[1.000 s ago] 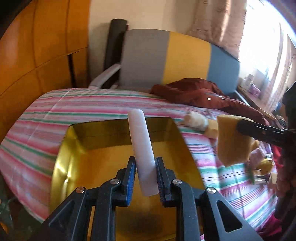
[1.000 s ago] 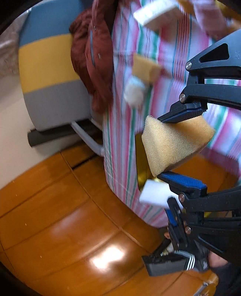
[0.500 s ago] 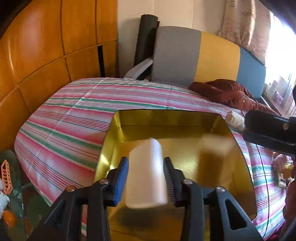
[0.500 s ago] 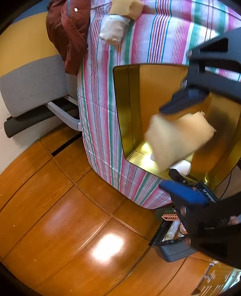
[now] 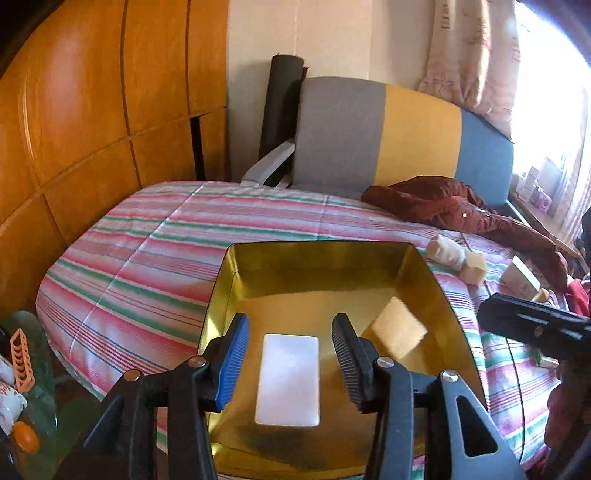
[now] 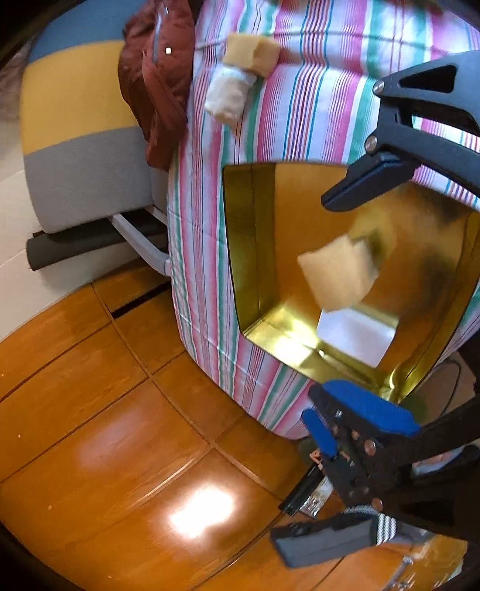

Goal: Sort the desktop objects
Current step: 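Carry the white bar and yellow sponge over the gold tray and release both, then move both grippers back toward the white medicine box and rolled sock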

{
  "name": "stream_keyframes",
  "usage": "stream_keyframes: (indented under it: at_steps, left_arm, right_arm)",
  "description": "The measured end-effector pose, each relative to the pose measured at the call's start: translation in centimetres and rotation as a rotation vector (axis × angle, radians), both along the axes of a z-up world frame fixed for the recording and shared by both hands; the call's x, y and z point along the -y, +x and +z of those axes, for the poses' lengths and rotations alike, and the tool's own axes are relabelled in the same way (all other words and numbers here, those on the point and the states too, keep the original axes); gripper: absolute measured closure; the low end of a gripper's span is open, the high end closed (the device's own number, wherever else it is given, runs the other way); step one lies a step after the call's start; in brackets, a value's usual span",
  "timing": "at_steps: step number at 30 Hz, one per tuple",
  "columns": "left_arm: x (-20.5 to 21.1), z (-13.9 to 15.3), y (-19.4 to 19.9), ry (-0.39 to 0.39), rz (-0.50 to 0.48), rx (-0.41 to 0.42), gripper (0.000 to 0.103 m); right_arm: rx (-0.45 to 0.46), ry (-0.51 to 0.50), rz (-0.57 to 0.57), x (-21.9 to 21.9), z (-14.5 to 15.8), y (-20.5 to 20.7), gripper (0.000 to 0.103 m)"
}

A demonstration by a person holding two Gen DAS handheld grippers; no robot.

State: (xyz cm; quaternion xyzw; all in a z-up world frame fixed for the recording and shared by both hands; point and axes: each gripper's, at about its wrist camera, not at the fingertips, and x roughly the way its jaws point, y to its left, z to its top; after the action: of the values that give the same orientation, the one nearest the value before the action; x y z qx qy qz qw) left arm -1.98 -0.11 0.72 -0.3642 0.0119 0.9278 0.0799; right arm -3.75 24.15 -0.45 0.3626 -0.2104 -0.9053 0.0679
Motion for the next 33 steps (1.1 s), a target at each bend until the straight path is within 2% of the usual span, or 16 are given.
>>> stream_keyframes:
  at_steps: [17, 33]
  left_arm:
    - [-4.3, 2.4, 3.0, -0.073, -0.118, -0.080, 0.056]
    - [-9.4, 2.8, 4.6, -0.152, -0.235, -0.126, 0.056]
  right_arm:
    - [0.013, 0.045, -0.213, -5.7, -1.1, 7.2, 0.009]
    - [0.028, 0.054, -0.341, -10.5, -1.7, 10.7, 0.009]
